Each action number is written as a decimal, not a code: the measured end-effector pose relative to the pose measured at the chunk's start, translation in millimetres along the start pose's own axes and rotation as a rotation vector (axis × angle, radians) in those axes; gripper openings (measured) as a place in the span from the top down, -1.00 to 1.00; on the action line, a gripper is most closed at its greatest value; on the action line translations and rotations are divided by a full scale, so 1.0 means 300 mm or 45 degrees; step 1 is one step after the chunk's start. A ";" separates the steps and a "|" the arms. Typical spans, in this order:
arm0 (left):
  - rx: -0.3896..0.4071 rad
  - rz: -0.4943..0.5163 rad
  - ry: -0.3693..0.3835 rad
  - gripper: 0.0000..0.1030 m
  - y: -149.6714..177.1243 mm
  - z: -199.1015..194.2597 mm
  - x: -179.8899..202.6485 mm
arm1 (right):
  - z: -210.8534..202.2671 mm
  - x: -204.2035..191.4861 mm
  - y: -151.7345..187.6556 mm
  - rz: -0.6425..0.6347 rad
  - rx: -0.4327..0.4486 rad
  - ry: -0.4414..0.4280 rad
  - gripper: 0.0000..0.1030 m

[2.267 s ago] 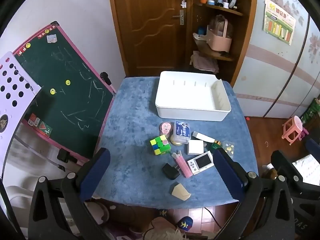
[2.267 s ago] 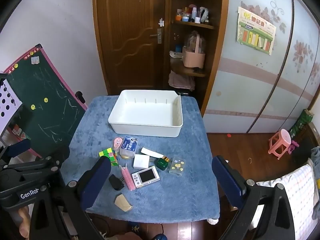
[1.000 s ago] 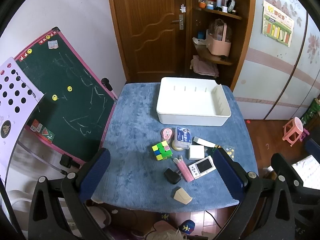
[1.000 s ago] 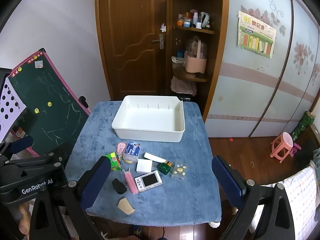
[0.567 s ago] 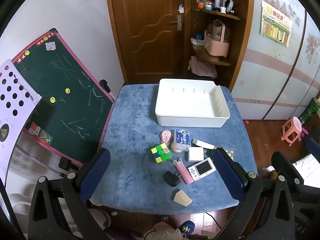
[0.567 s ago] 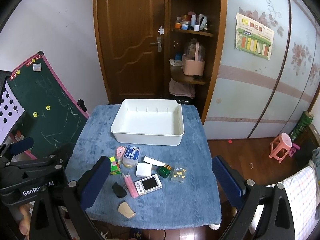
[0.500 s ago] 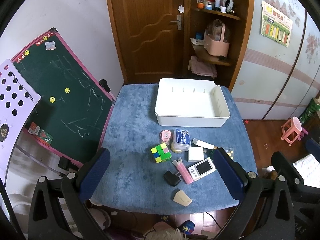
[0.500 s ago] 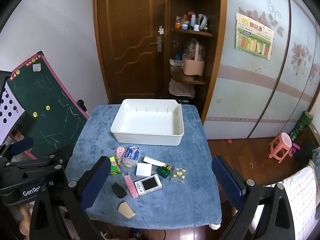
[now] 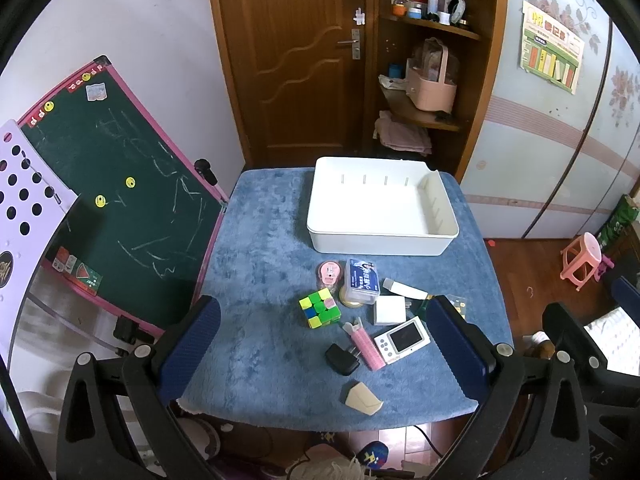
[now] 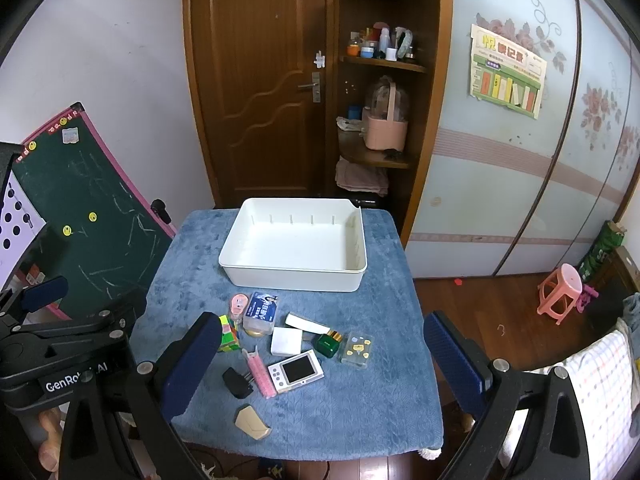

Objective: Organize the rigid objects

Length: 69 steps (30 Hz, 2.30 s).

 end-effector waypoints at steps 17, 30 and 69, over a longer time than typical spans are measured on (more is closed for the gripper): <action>0.010 0.003 0.021 -0.99 -0.023 -0.004 -0.005 | 0.000 0.016 -0.022 0.012 0.013 0.005 -0.97; 0.007 -0.003 0.020 -0.99 -0.019 -0.002 -0.009 | -0.005 0.009 -0.023 0.008 0.018 -0.009 -0.97; -0.602 -0.049 -0.024 -0.98 0.140 0.894 -0.144 | 0.621 -0.542 0.562 -0.565 -0.319 -0.467 -0.73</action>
Point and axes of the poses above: each gripper's, at about its wrist camera, not at the fingertips, and z roughly the way its jaws point, x to its right, y to its underside, the point moved 6 cm from there along z, roughly the way its jaws point, and after that the axes turned 12 degrees about -z, right-handed, at the moved point
